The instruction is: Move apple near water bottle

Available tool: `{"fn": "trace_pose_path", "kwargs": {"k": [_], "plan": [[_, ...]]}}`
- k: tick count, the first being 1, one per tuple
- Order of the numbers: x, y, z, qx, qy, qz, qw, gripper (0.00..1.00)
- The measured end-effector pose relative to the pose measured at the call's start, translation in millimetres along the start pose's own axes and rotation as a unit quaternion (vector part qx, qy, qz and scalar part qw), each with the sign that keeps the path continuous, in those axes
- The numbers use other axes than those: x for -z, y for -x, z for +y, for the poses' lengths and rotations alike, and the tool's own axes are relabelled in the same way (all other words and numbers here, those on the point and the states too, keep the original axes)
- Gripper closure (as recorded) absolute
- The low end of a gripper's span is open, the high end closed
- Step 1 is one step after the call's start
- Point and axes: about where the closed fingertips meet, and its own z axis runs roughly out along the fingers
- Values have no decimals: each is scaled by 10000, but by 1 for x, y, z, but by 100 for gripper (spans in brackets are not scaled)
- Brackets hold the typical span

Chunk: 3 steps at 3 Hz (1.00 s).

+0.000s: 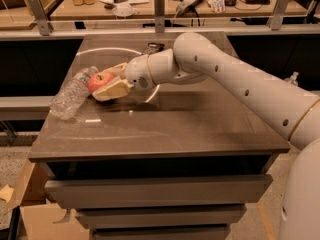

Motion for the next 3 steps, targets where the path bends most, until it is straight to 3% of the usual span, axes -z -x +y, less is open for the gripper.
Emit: {"fn": "trace_pose_path", "kwargs": {"k": [1,2,3], "plan": [[-3,-1,1,7,-3,37,10000,6],[7,1,1,23,-79,83,9999,0],[44,4,0,41,-418,240,9988,0]]}}
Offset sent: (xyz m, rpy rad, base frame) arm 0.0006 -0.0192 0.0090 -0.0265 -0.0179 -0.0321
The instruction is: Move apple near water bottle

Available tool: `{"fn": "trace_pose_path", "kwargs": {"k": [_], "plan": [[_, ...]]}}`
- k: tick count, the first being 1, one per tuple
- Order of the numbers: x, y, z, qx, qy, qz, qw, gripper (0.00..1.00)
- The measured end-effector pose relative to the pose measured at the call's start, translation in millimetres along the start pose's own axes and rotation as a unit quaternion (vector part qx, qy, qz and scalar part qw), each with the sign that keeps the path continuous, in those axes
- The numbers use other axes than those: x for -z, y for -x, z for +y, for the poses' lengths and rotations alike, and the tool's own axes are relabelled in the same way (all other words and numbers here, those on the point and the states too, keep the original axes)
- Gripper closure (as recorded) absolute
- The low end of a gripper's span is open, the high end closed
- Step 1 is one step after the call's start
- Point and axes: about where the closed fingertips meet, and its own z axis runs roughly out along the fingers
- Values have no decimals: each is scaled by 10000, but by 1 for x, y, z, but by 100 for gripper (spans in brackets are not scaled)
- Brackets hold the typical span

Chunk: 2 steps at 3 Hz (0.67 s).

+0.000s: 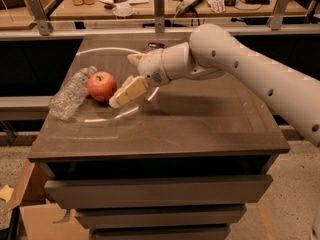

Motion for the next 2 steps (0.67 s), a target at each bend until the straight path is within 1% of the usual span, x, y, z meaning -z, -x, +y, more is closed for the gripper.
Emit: {"fn": "trace_pose_path", "kwargs": {"k": [1,2], "plan": [[77,-1,0,39,-766,514,9957,0],[76,-2,0,26,-749,510,9959,0]]}}
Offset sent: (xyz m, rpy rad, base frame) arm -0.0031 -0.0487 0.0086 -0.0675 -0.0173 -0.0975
